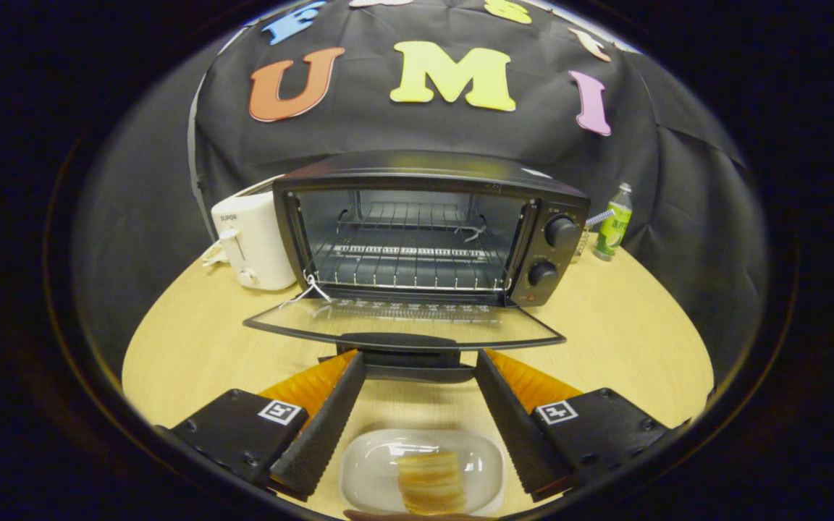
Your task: Open the toaster oven, put the food inside, and close the toaster oven door.
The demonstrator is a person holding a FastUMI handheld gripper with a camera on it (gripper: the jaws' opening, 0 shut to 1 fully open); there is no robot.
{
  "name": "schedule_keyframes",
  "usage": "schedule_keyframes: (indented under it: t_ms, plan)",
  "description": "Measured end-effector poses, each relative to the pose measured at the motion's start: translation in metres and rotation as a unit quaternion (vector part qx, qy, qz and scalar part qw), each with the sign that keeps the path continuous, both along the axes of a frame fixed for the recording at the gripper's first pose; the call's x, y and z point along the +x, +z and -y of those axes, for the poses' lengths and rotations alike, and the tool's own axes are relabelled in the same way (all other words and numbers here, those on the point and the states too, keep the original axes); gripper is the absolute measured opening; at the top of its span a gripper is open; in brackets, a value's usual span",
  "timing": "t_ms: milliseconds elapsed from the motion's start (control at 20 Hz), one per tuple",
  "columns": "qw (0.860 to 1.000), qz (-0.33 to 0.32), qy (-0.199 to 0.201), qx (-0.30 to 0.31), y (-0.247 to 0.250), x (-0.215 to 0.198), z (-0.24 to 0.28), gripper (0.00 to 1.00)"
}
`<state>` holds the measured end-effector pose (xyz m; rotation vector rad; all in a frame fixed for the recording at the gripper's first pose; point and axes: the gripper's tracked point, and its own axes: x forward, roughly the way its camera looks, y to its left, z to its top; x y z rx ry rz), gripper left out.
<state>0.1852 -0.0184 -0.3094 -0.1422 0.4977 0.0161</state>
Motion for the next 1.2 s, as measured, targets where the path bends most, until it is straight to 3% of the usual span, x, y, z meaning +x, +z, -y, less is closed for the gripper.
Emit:
schedule_keyframes:
  t_ms: [300, 500, 600, 800, 1050, 1200]
  plan:
    - [0.999, -0.019, 0.005, 0.028, -0.023, -0.007, 0.002, 1.00]
    - [0.996, -0.084, -0.012, 0.040, -0.059, -0.019, 0.006, 1.00]
    - [0.998, -0.046, -0.005, 0.035, -0.051, -0.006, 0.002, 1.00]
    - [0.996, -0.060, 0.001, 0.067, -0.057, -0.022, 0.001, 0.99]
    - [0.998, -0.018, 0.036, 0.058, -0.049, -0.072, 0.000, 0.98]
    - [0.999, 0.004, 0.038, 0.025, -0.057, -0.096, 0.011, 0.98]
